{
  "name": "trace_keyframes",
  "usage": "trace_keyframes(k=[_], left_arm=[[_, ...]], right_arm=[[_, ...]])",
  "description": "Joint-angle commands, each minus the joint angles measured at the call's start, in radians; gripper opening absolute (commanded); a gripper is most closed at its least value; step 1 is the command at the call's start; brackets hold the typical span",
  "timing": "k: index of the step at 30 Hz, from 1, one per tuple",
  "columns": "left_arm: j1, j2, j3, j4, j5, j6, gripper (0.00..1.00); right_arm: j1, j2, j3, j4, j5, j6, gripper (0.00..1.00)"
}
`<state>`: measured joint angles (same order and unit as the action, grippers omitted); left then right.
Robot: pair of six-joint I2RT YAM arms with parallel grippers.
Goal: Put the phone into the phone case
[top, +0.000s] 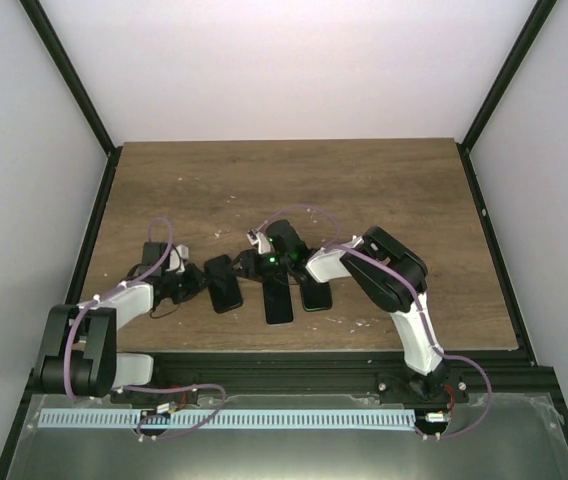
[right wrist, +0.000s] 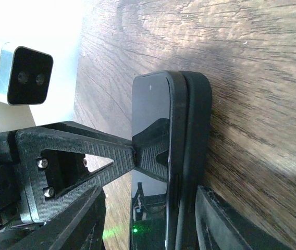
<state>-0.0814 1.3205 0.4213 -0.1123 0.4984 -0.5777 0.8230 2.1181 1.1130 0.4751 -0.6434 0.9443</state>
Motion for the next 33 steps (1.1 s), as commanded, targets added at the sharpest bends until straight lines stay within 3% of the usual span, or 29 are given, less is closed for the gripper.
trace_keyframes(k=[1,5,10,14,19,26,33], left_arm=[[-0.014,-0.012,-0.028,0.021,0.066,-0.015,0.17],[-0.014,0.016,-0.028,0.047,0.098,-0.024,0.1],[-0.015,0.004,-0.027,0.025,0.081,-0.016,0.09],[-0.016,-0.017,-0.031,0.011,0.057,-0.015,0.23],[-0.015,-0.019,-0.027,-0.009,0.046,-0.003,0.27],[-0.015,-0.019,-0.031,-0.006,0.057,-0.008,0.2],[-0.015,-0.054,-0.039,-0.005,0.067,-0.03,0.25]], right_arm=[[0.042,-0.008,0.033,0.092,-0.096,0.024,0.48],[0.044,0.008,0.041,0.116,-0.11,0.049,0.48],[0.047,-0.009,0.038,0.11,-0.101,0.047,0.48],[0.055,-0.009,0.039,0.11,-0.099,0.043,0.48],[0.06,0.002,0.041,0.131,-0.102,0.056,0.48],[0.071,0.014,0.066,0.097,-0.106,0.05,0.48],[0.082,0.011,0.069,0.116,-0.126,0.054,0.48]])
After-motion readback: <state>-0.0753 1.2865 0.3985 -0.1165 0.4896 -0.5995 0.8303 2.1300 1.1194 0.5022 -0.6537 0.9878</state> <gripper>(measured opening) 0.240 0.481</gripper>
